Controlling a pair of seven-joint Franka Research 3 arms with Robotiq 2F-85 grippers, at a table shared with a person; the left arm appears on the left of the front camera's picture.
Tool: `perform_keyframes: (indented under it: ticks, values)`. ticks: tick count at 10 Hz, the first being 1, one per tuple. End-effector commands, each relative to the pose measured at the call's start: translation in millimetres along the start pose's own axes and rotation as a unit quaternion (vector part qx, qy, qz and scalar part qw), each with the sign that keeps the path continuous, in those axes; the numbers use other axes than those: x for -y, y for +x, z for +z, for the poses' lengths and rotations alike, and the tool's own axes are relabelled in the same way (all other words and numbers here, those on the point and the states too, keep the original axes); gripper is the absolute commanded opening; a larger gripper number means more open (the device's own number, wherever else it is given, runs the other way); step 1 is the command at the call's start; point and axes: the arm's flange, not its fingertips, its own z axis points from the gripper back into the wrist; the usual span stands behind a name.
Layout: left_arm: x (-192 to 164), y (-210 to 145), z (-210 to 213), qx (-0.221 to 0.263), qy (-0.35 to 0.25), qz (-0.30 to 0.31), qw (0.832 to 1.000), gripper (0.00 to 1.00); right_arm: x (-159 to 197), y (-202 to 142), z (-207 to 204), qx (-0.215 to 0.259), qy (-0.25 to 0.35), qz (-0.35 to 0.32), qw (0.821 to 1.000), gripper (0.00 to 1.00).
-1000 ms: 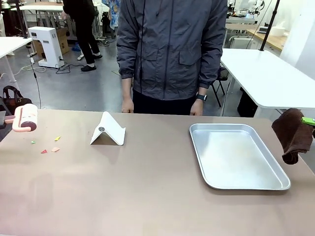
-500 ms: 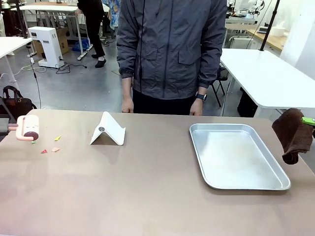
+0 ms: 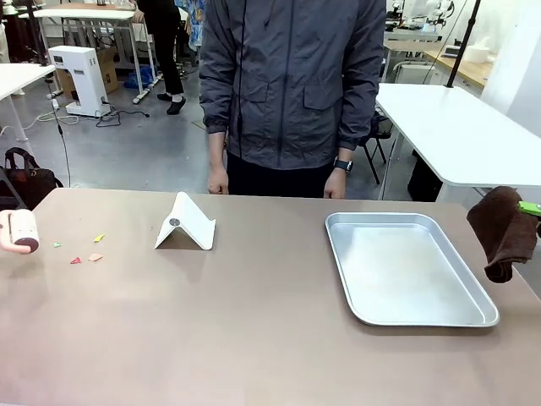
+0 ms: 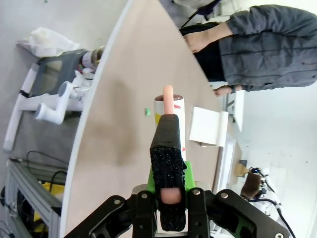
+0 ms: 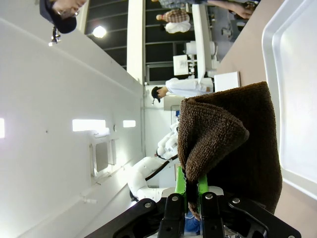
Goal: Clean the surface of the table.
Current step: Clean the area not pointed to by the person.
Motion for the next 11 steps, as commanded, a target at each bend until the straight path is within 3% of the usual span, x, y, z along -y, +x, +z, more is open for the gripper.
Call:
perform_keyframes:
  ticks: [1, 7, 11]
  values:
    - [5.0, -7.2, -9.6, -0.008, 0.033, -0.011, 0.999, 0.22, -6.4, 1.6, 0.4, 0.002, 0.009, -0.008, 1.0, 0.1]
    - [6.8, -3.1, -50.0, -0.03, 0.093, -0.035, 0.995, 0.22, -6.4, 1.6, 0.4, 0.002, 0.009, -0.008, 1.0, 0.1]
    - [21.2, 2.3, -87.4, -0.075, 0.126, -0.045, 0.988, 0.22, -6.4, 1.6, 0.4, 0.002, 0.009, -0.008, 1.0, 0.1]
